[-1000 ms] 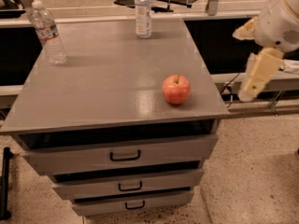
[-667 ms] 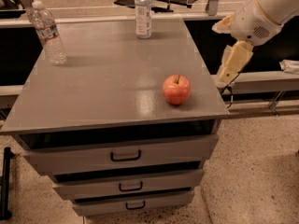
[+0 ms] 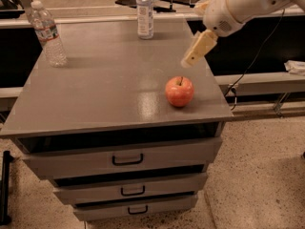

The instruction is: Knock blue plastic bottle over

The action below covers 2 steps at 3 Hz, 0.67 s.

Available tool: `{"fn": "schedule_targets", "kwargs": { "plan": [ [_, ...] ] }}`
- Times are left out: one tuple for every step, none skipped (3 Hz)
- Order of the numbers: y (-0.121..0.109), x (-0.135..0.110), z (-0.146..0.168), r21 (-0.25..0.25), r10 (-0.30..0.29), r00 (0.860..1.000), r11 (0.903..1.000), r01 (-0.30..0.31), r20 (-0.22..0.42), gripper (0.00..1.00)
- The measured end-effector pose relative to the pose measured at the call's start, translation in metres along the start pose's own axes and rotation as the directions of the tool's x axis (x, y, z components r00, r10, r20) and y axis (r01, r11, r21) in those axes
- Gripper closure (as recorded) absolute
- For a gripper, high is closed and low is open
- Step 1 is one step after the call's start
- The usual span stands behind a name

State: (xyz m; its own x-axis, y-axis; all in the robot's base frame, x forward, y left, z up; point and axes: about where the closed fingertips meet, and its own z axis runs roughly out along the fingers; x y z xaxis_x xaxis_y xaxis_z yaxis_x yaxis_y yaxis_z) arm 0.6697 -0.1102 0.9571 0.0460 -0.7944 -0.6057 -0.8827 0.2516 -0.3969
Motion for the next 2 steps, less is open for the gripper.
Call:
{"fn": "schedule_targets", "kwargs": {
  "plan": [
    [-0.0098, -0.0039, 0.0012, 0.038, -0.001, 1.0, 0.9993, 0.0, 0.015, 0.0],
    [-0.0097, -0.0043, 0.0019, 0.037, 0.0, 1.0, 0.9993, 0.0, 0.018, 0.0]
  ]
}}
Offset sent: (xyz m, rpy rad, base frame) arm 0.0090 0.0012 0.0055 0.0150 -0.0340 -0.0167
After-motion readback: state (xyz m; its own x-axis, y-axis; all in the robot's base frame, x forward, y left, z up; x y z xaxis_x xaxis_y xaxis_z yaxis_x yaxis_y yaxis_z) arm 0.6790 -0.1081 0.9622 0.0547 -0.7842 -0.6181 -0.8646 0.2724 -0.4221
